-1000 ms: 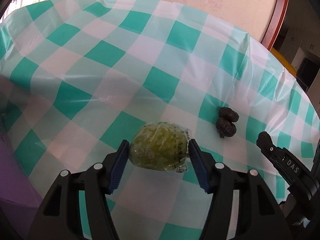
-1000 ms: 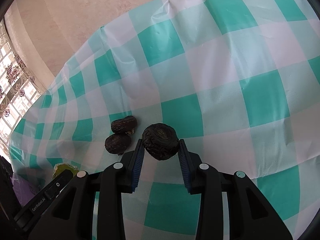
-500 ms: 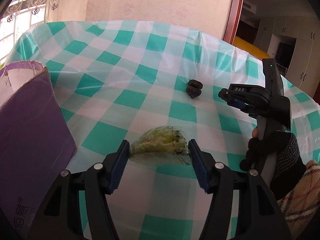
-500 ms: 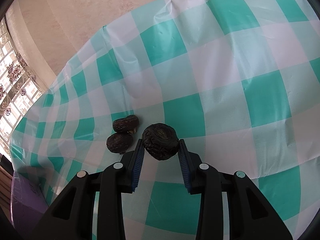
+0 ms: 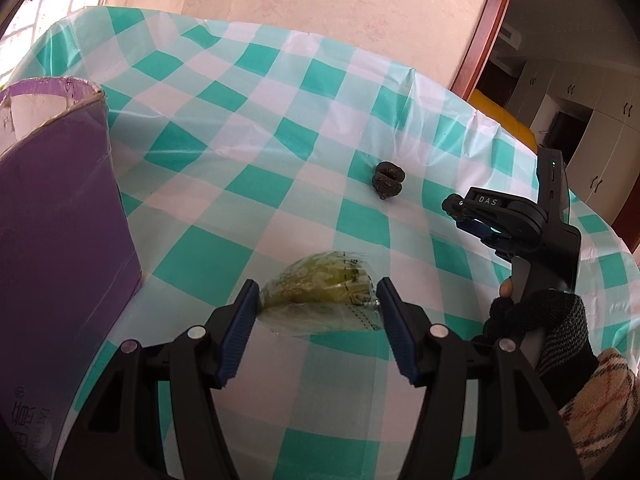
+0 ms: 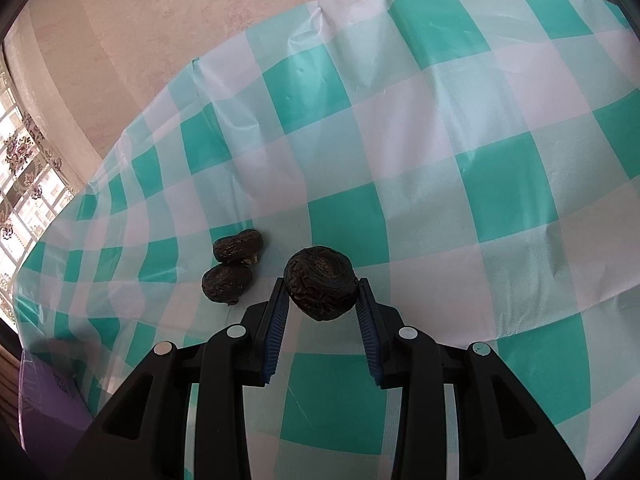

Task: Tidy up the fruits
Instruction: 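Lift and carry the dried fruit and green fruit toward the box with both tools, then open both tools to drop the dried fruit and green fruit into the box, then move both tools back over the last dried fruits on the table, then grasp a dark dried fruit with the right tool while the left tool grasps another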

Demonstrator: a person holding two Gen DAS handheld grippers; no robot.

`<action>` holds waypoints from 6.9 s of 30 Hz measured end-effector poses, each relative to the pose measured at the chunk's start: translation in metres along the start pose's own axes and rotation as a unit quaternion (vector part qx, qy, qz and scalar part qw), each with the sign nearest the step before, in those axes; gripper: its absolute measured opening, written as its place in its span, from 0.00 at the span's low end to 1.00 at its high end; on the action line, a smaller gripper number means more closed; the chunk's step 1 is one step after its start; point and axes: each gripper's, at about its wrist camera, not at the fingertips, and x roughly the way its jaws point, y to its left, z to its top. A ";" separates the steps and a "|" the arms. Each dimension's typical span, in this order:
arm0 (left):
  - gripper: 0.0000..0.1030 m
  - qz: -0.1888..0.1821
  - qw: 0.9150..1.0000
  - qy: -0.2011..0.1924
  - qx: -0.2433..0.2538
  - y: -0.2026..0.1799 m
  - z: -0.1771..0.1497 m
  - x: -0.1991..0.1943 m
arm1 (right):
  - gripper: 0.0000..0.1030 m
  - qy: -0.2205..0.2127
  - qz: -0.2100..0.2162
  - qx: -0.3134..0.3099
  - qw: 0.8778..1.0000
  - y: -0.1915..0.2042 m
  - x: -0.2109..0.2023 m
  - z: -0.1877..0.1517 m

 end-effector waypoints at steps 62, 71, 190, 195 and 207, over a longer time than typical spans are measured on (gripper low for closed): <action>0.59 0.026 0.981 -0.185 0.048 0.050 -0.021 -0.259 | 0.34 -0.008 0.084 -0.047 0.995 0.088 -0.186 -0.180; 0.59 0.070 0.976 -0.204 0.014 0.100 -0.010 -0.282 | 0.34 -0.011 0.116 -0.101 0.988 0.144 -0.195 -0.187; 0.98 -0.012 0.987 -0.007 -0.161 0.046 0.091 0.098 | 0.59 0.080 -0.055 -0.161 0.982 0.101 0.076 0.007; 0.98 -0.005 0.987 -0.011 -0.159 0.046 0.089 0.097 | 0.37 0.056 -0.101 -0.165 0.979 0.107 0.070 0.002; 0.98 -0.003 0.996 0.002 -0.094 0.025 0.088 0.098 | 0.38 -0.065 -0.109 0.083 0.988 -0.042 -0.015 0.016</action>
